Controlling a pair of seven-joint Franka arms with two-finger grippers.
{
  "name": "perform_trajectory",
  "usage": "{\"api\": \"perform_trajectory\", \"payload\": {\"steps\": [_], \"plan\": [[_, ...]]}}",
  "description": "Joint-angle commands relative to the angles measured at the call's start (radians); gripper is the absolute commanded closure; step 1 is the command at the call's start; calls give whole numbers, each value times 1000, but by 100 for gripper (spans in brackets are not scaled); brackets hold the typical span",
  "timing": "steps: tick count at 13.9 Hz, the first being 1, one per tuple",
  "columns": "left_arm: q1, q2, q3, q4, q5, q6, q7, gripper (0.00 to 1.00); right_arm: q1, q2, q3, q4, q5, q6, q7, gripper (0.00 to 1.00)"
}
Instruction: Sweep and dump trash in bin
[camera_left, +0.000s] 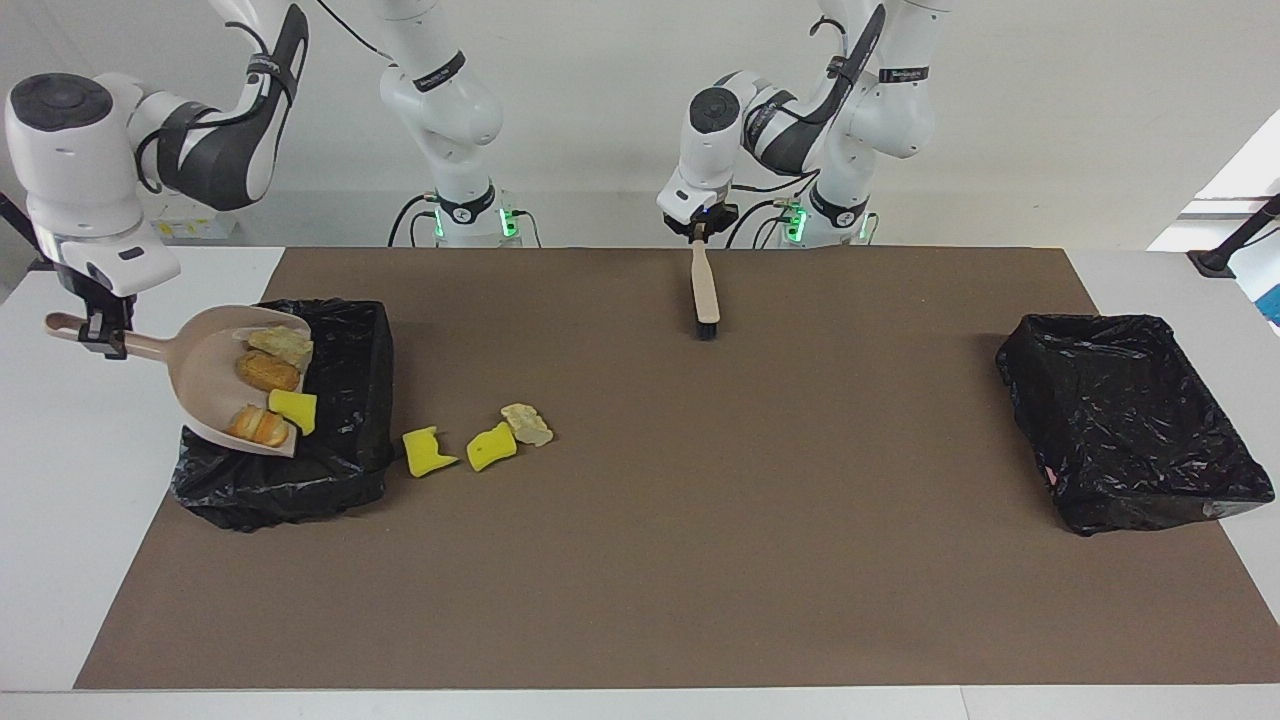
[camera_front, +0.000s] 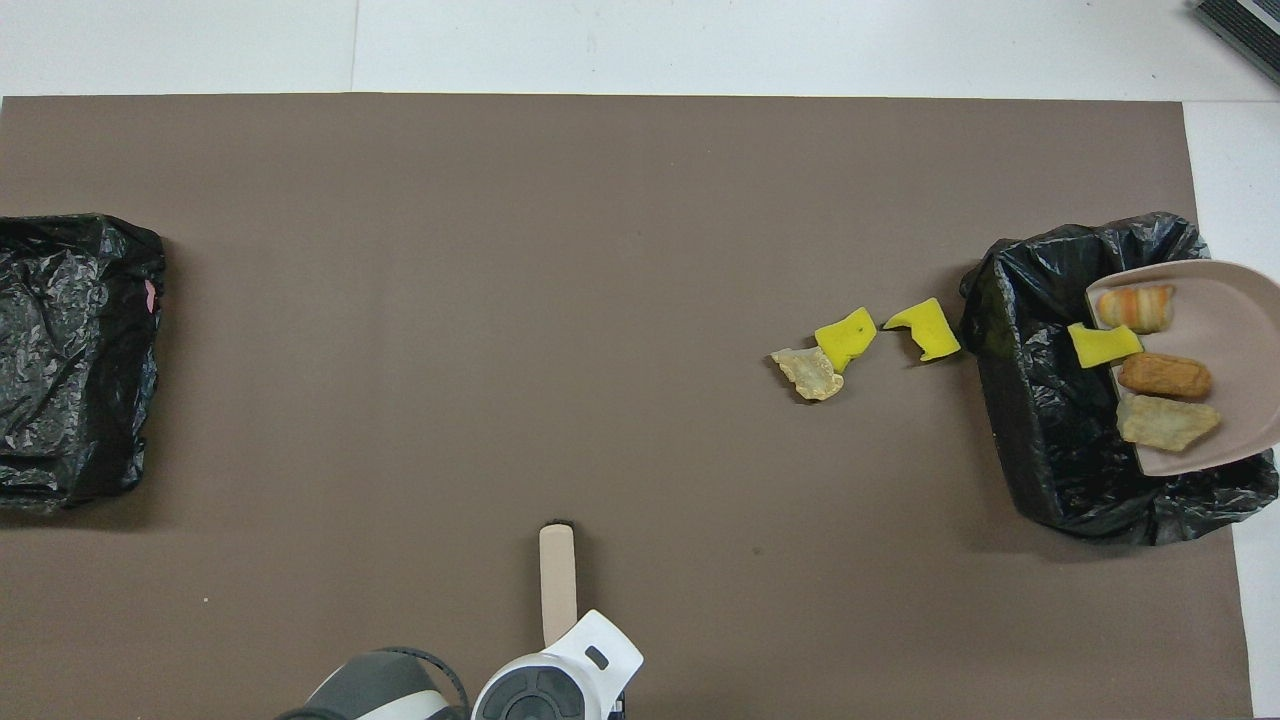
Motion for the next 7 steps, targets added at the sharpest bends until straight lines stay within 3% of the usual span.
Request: {"api": "perform_trajectory", "payload": {"steps": [1, 2, 5, 7], "plan": [[36, 40, 5, 51, -16, -10, 29, 39, 13, -87, 5, -122, -136, 74, 124, 100], [88, 59, 4, 88, -15, -13, 23, 1, 16, -93, 6, -131, -165, 75, 165, 100], [206, 62, 5, 184, 14, -32, 39, 0, 41, -115, 5, -136, -227, 67, 179, 100], [294, 56, 5, 285, 77, -95, 148, 0, 44, -139, 6, -136, -235, 53, 173, 100]]}}
